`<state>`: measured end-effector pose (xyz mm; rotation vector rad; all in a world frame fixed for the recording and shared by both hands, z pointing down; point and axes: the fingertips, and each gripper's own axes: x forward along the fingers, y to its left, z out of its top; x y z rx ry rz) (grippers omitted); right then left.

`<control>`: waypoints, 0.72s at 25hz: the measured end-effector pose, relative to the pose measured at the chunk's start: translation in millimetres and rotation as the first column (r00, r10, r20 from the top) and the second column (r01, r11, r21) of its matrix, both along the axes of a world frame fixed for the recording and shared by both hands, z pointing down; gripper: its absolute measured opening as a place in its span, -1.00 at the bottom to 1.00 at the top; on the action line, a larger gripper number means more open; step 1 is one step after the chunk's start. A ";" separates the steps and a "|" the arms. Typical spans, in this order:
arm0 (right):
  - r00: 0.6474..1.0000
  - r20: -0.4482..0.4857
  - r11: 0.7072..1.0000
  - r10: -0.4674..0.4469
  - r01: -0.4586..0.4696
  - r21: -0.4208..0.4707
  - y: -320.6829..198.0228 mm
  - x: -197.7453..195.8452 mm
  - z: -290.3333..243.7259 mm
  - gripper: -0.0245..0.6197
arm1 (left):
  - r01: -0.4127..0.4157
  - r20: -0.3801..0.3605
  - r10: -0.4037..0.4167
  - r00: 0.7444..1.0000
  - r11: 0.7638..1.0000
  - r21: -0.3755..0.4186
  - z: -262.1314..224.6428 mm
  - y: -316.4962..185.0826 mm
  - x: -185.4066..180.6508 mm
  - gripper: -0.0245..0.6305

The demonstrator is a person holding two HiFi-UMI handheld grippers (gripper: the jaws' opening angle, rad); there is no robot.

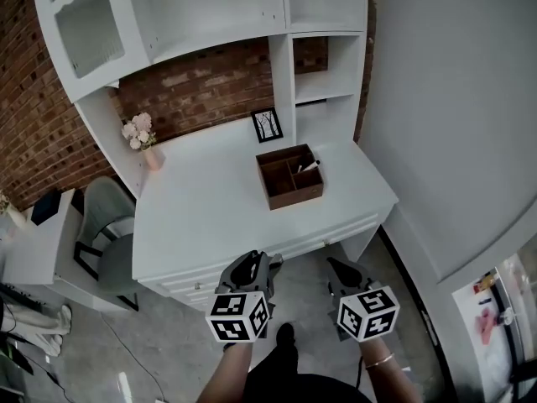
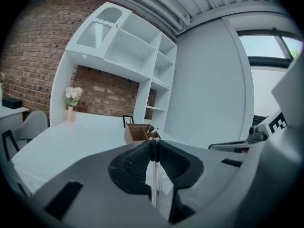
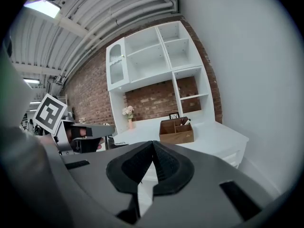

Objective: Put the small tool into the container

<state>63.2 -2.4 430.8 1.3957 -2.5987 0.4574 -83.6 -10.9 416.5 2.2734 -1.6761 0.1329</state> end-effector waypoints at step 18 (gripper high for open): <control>0.998 -0.025 0.998 0.050 -0.051 -0.047 -147.4 -51.9 13.0 -0.91 | -0.094 -0.008 0.094 0.996 0.996 0.007 -9.2 -159.3 -36.1 -0.73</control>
